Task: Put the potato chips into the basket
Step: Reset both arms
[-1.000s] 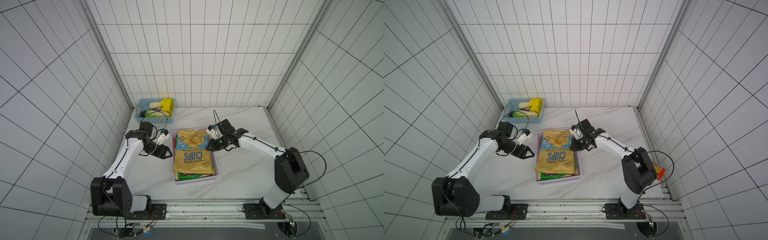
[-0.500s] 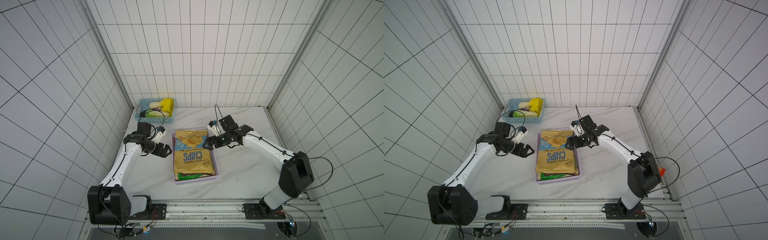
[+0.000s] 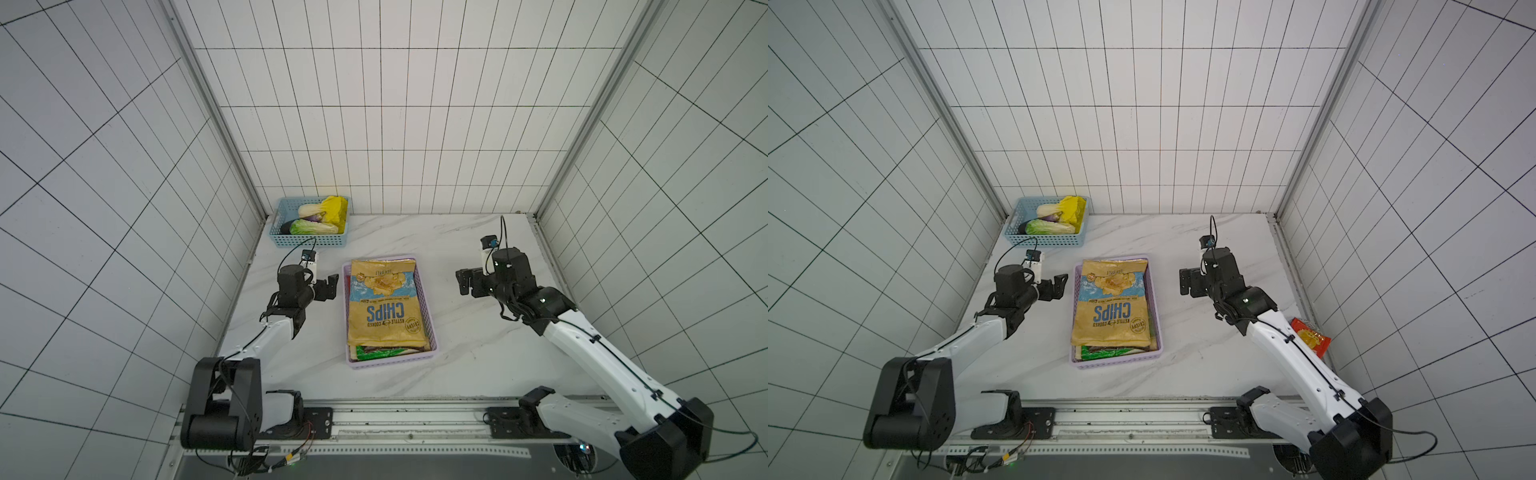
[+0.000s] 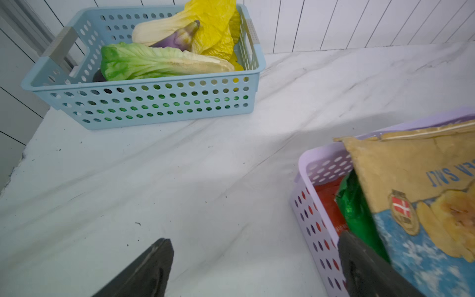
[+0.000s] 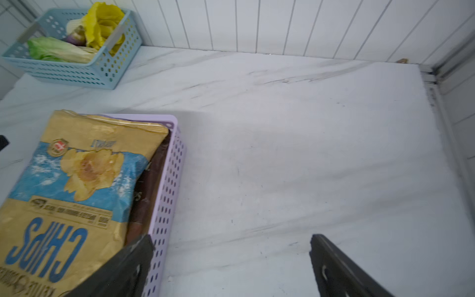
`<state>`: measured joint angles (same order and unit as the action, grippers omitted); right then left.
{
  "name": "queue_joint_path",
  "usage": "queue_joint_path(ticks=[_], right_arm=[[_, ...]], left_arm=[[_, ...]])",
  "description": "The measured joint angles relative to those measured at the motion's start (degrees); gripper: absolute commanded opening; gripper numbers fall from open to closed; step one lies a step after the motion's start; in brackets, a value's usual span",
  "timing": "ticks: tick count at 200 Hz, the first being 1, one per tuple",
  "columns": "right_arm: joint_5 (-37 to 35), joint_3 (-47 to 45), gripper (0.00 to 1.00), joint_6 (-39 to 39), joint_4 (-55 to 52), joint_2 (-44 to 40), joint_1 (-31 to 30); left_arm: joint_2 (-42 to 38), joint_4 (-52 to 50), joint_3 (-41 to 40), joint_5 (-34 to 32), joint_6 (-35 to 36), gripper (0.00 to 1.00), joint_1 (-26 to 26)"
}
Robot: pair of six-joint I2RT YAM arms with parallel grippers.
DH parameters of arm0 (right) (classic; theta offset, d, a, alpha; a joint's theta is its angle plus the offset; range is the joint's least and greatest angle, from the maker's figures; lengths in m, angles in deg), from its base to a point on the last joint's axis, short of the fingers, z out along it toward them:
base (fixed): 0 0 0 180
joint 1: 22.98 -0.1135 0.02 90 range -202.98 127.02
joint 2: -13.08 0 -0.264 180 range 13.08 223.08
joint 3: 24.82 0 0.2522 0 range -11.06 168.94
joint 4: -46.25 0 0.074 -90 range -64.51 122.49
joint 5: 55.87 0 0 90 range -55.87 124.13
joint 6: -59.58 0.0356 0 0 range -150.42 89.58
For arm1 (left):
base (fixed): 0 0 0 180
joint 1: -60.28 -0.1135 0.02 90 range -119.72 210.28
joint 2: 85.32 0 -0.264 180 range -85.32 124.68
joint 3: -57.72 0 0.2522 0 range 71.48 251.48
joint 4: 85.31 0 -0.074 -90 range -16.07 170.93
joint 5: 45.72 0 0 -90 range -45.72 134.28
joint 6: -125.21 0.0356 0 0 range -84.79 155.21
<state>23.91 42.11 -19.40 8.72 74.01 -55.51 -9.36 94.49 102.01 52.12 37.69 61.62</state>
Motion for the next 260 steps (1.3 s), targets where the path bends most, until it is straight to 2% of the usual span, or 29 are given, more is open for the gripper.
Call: queue_joint_path(ticks=[30, 45, 56, 67, 83, 91, 103, 117, 163, 187, 260], right_arm=[[-6.03, -7.61, 0.99, -4.00, 5.88, -5.99, 2.36], [-7.13, -13.00, 0.99, -5.86, 11.98, -7.63, 7.04], [-7.30, -16.59, 0.99, -6.84, 16.44, -7.15, 11.17], [-7.15, -20.06, 0.99, -8.22, 21.20, -5.57, 14.84], [-6.12, -25.94, 0.99, -10.86, 31.36, -1.77, 19.37], [-5.05, -28.41, 0.99, -11.85, 36.48, 1.38, 21.40], [-3.45, -30.82, 0.99, -13.11, 43.47, 6.97, 23.93], [-1.66, -31.89, 0.99, -13.77, 50.31, 13.46, 26.71], [6.34, -31.58, 0.99, -11.87, 66.64, 24.52, 32.48], [8.07, -31.23, 0.99, -11.43, 67.54, 27.17, 32.74], [8.96, -29.77, 0.99, -10.56, 68.87, 27.19, 32.96]], left_arm=[[2.16, 8.63, -1.92, -2.03, -1.42, 0.98, -0.87], [1.25, 14.05, -3.74, -2.14, -1.92, 0.98, -1.57], [2.03, 21.70, -6.78, -2.29, -2.34, 0.98, -2.03], [5.44, 29.51, -10.29, -2.29, -2.84, 0.98, -2.69], [12.48, 35.54, -12.37, -2.51, -3.48, 0.98, -3.08], [15.02, 35.01, -11.76, -2.97, -3.85, 0.98, -3.21], [15.06, 31.26, -9.73, -3.80, -4.50, 0.98, -3.37], [14.93, 32.33, -7.41, -4.94, -5.33, 0.98, -3.45], [14.08, 32.59, -6.14, -6.82, -6.58, 0.98, -3.69], [14.05, 31.80, -6.14, -7.02, -6.71, 0.98, -3.69], [14.05, 31.19, -6.14, -7.21, -6.80, 0.98, -3.69]])
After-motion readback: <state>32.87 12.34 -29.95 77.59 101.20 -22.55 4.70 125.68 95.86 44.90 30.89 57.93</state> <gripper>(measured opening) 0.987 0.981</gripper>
